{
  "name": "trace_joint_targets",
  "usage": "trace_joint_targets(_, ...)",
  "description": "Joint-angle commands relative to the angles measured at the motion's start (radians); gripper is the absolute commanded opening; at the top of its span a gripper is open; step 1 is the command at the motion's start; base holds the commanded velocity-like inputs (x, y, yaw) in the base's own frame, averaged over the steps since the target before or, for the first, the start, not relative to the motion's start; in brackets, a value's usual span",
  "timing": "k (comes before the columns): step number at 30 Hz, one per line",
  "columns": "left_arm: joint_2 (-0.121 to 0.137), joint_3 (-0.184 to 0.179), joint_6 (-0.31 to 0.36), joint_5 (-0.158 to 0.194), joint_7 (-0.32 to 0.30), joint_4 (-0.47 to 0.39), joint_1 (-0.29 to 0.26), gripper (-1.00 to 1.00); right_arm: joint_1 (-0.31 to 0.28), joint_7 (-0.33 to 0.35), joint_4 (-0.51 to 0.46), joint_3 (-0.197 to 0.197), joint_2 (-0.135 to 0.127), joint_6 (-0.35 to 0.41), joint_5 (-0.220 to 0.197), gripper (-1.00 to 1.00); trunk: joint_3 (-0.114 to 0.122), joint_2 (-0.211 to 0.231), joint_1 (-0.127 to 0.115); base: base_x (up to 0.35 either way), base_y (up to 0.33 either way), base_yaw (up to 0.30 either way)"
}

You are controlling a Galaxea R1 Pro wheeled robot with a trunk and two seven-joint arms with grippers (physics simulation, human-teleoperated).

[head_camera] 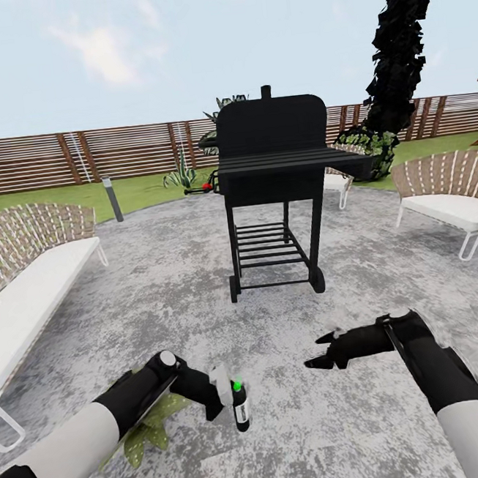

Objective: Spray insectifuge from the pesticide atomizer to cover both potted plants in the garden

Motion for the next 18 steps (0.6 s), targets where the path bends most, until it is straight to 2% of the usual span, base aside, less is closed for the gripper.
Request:
trace_joint_targets(1, -0.006, -0.005, 0.012, -0.044, -0.027, -0.001, -0.001, -1.00, -0.001, 0.008, -0.002, 0.014, 0.002, 0.009, 0.007, 1.00, -0.001, -0.001, 0.000, 0.000, 0.000, 0.000)
trace_joint_targets(2, -0.013, -0.005, 0.012, -0.077, -0.043, -0.001, -0.001, -1.00, -0.001, 0.008, -0.002, 0.019, 0.003, 0.009, 0.007, 1.00, -0.001, -0.001, 0.000, 0.000, 0.000, 0.000)
trace_joint_targets(3, -0.020, -0.004, 0.013, -0.104, -0.056, -0.001, -0.001, -1.00, -0.001, 0.008, -0.002, 0.022, 0.003, 0.009, 0.007, -1.00, -0.001, -0.001, 0.000, 0.000, 0.000, 0.000)
trace_joint_targets(4, -0.028, -0.004, 0.014, -0.133, -0.068, -0.001, -0.001, -1.00, -0.001, 0.009, -0.003, 0.026, 0.003, 0.009, 0.007, -1.00, -0.001, -0.001, 0.000, 0.000, 0.000, 0.000)
trace_joint_targets(7, -0.046, -0.003, 0.019, -0.165, -0.085, -0.001, -0.001, -1.00, -0.001, 0.005, -0.003, 0.034, 0.015, 0.010, 0.008, -1.00, -0.001, -0.001, 0.000, 0.000, 0.000, 0.000)
trace_joint_targets(8, -0.054, -0.003, 0.030, -0.174, -0.087, -0.001, -0.001, -1.00, -0.002, 0.006, -0.003, 0.038, 0.035, 0.010, 0.009, -1.00, -0.001, -0.001, 0.000, 0.000, 0.000, 0.000)
trace_joint_targets(10, -0.073, -0.003, 0.089, -0.203, -0.087, -0.001, -0.002, -1.00, -0.002, 0.006, -0.004, 0.040, 0.099, 0.011, 0.013, -1.00, -0.001, -0.001, 0.000, 0.000, 0.000, 0.000)
trace_joint_targets(11, -0.078, -0.003, 0.116, -0.219, -0.087, -0.002, -0.003, -1.00, -0.002, 0.007, -0.005, 0.040, 0.121, 0.011, 0.014, -1.00, -0.001, -0.001, 0.000, 0.000, 0.000, 0.000)
trace_joint_targets(13, -0.087, -0.003, 0.134, -0.237, -0.092, -0.002, -0.006, -1.00, -0.003, 0.007, -0.006, 0.041, 0.137, 0.011, 0.015, -1.00, -0.001, -0.001, 0.000, 0.000, 0.000, 0.000)
trace_joint_targets(15, -0.103, -0.003, 0.151, -0.248, -0.124, -0.003, -0.010, -1.00, -0.005, 0.006, -0.008, 0.047, 0.147, 0.012, 0.016, -1.00, -0.001, -0.001, 0.000, 0.000, 0.000, 0.000)
trace_joint_targets(18, -0.114, -0.003, 0.199, -0.252, -0.140, -0.005, -0.013, -1.00, -0.006, 0.005, -0.010, 0.098, 0.151, 0.013, 0.016, -1.00, -0.001, -0.001, 0.000, 0.000, 0.000, 0.000)
